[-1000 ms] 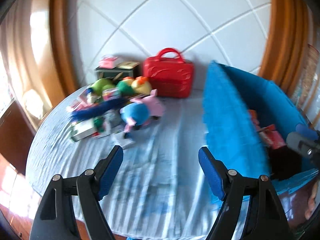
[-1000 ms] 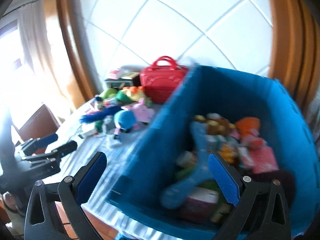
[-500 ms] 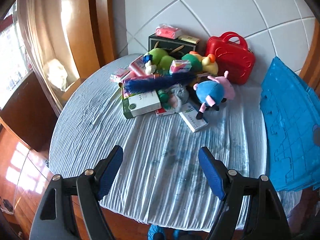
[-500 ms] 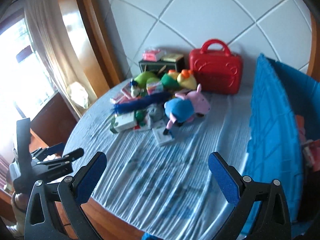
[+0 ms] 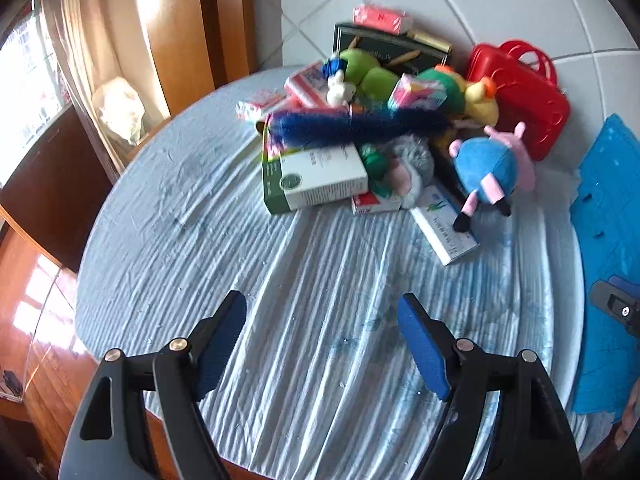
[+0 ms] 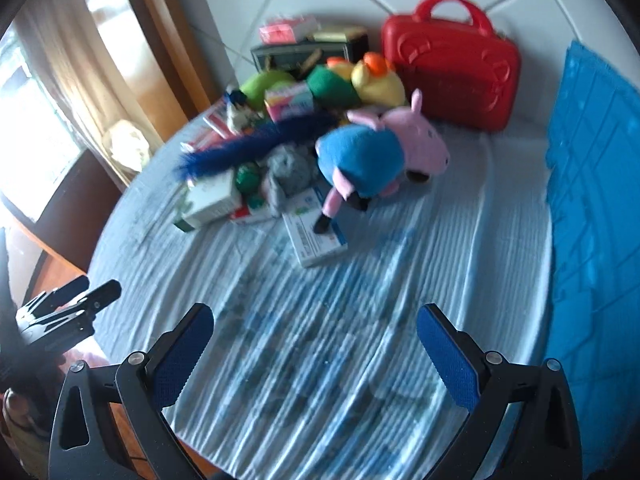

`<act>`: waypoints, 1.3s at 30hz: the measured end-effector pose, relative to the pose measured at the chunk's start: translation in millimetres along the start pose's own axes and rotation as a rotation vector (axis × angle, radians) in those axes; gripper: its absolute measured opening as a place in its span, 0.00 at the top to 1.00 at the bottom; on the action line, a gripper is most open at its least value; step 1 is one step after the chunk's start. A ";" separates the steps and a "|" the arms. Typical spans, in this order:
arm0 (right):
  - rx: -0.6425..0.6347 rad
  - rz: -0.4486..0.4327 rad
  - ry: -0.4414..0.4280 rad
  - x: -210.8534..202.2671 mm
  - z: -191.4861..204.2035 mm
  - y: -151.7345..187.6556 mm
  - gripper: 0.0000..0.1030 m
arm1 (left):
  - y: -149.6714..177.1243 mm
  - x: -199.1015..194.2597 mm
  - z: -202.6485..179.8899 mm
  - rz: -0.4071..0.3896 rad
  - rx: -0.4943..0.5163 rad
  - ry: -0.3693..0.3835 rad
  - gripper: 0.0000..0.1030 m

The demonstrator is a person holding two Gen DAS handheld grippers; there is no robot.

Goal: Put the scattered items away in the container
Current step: 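Reach left gripper to white patch box while right reaches blue-white tablet box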

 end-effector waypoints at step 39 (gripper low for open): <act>0.071 0.136 0.220 200.0 181.5 -66.7 0.00 | -148.1 205.9 158.8 0.201 0.155 0.255 0.22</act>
Point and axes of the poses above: each gripper's, at about its wrist camera, not at the fingertips, and x roughly the way its jaws point, z to its left, y to its underside, the point moved 5 cm from there along x, roughly the way its jaws point, and after that the axes turned 15 degrees about y, right-handed, at the moved point
